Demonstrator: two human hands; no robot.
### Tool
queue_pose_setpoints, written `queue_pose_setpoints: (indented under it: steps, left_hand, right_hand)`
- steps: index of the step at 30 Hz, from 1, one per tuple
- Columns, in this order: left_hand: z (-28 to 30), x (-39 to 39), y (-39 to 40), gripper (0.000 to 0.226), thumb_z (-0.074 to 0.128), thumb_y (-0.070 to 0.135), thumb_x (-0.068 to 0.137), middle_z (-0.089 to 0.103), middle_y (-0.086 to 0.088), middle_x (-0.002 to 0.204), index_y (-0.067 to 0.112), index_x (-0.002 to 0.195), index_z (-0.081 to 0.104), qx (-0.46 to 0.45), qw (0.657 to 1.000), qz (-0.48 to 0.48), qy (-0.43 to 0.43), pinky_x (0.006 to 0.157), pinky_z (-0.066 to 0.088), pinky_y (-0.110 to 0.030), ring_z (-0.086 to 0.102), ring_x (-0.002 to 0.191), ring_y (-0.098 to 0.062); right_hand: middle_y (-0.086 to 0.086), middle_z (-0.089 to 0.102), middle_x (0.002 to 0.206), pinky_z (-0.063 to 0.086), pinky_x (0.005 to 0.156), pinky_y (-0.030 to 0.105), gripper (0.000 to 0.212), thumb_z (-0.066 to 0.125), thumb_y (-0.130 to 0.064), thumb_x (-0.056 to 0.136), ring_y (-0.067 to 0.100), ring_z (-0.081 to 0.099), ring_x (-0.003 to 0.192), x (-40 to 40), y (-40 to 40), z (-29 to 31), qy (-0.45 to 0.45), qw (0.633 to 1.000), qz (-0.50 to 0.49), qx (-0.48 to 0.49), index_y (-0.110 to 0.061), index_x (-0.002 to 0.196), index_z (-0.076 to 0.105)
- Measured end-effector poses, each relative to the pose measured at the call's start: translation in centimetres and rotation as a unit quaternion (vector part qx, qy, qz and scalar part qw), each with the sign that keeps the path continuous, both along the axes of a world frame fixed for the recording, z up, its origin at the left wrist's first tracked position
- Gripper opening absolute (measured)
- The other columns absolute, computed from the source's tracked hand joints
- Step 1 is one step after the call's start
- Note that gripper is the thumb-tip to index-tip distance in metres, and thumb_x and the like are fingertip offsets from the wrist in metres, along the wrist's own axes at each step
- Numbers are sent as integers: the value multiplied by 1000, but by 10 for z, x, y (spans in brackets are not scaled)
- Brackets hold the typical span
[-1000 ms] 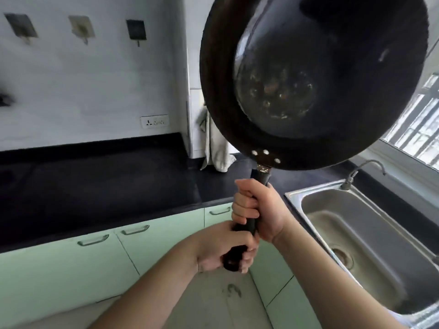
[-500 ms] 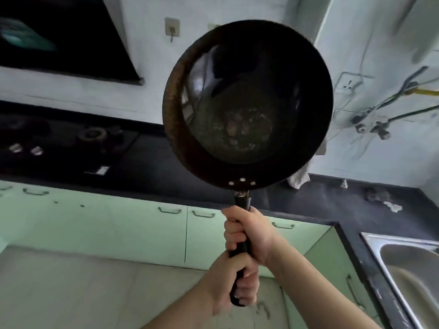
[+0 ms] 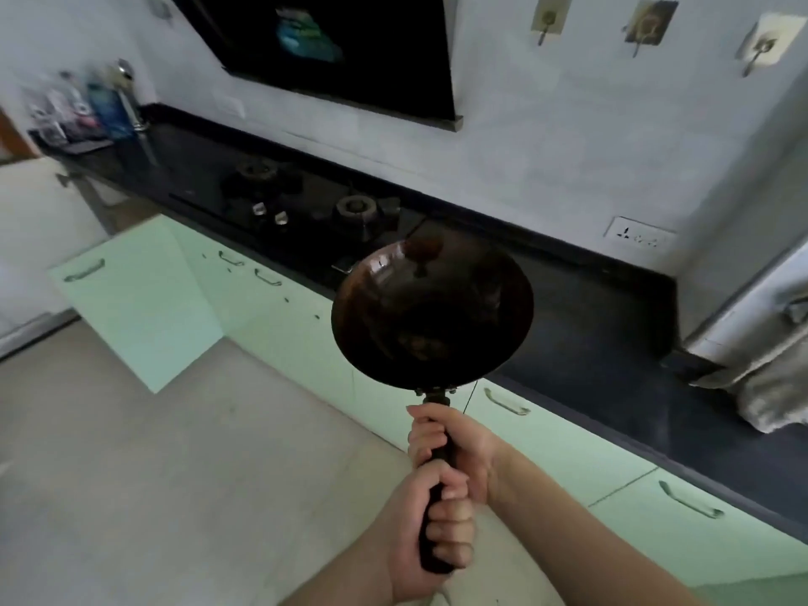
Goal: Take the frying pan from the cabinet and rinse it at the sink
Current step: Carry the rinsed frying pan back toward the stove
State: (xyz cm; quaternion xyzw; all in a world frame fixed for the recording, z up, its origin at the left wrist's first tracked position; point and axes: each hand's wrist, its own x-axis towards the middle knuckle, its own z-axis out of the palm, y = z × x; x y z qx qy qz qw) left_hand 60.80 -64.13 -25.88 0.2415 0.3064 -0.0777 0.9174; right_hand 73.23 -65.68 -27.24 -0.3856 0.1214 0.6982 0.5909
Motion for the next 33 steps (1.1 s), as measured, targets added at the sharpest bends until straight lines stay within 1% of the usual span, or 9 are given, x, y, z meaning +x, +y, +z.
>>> queue_pose_setpoints:
  steps: [3, 8, 12, 17, 20, 23, 25, 28, 33]
  left_hand:
    - [-2, 12, 14, 29, 48, 13, 80, 13, 8, 51, 20, 54, 36, -6, 999, 37, 17, 36, 10, -17, 11, 37, -7]
    - [-6, 38, 34, 29, 48, 14, 80, 14, 9, 49, 20, 55, 37, -30, 995, 86, 40, 33, 12, -15, 15, 33, -5]
    - [-7, 48, 53, 28, 48, 15, 80, 20, 9, 43, 19, 55, 38, -37, 991, 117, 47, 32, 13, -15, 18, 31, -5]
    - [-7, 39, 84, 29, 47, 14, 84, 23, 9, 44, 20, 58, 36, -50, 985, 153, 57, 32, 15, -15, 21, 32, -5]
    - [-8, 24, 107, 29, 47, 14, 85, 24, 9, 44, 20, 59, 35, -59, 981, 176, 46, 31, 17, -15, 22, 31, -5]
    - [-11, 2, 136, 30, 47, 15, 86, 25, 9, 44, 20, 60, 35, -68, 977, 198, 33, 30, 18, -15, 23, 30, -5]
    - [-14, -17, 158, 30, 46, 15, 86, 26, 9, 43, 20, 59, 35, -74, 975, 210, 24, 29, 19, -14, 24, 30, -4]
    - [-17, -55, 197, 29, 48, 15, 85, 26, 9, 42, 21, 61, 34, -85, 972, 219, 6, 29, 20, -15, 25, 30, -4]
    - [-16, -124, 255, 27, 50, 14, 81, 27, 9, 42, 21, 61, 34, -95, 966, 240, -10, 29, 21, -15, 26, 30, -5]
  right_hand:
    - [-8, 34, 45, 39, 43, 21, 40, 63, -11, 82, 7, 37, 35, 14, 22, -14, 59, 998, 23, 11, -18, 54, 36]
    - [-6, 36, 42, 40, 40, 22, 39, 60, -12, 83, 8, 39, 33, 37, 54, -27, 128, 990, 58, 19, -16, 50, 38]
    - [-7, 35, 41, 41, 42, 20, 41, 59, -14, 84, 8, 39, 34, 47, 80, -31, 141, 985, 94, 19, -16, 49, 39]
    - [-7, 35, 40, 40, 42, 18, 40, 58, -14, 83, 7, 37, 35, 38, 120, -34, 140, 981, 137, 14, -16, 48, 39]
    - [-6, 35, 40, 39, 43, 17, 40, 57, -14, 83, 7, 38, 34, 24, 149, -33, 141, 977, 157, 5, -16, 48, 39]
    - [-6, 35, 39, 43, 40, 22, 39, 56, -13, 83, 8, 38, 33, 2, 183, -32, 132, 975, 178, 3, -17, 49, 38]
    - [-7, 35, 39, 43, 40, 22, 40, 56, -13, 85, 8, 38, 33, -19, 208, -34, 125, 974, 188, 4, -17, 49, 38]
    - [-7, 36, 39, 41, 43, 18, 40, 55, -14, 86, 6, 38, 34, -58, 250, -37, 128, 973, 194, 2, -17, 49, 39]
    - [-7, 36, 38, 43, 40, 20, 41, 54, -15, 88, 8, 38, 33, -127, 313, -33, 122, 968, 219, -13, -16, 50, 40]
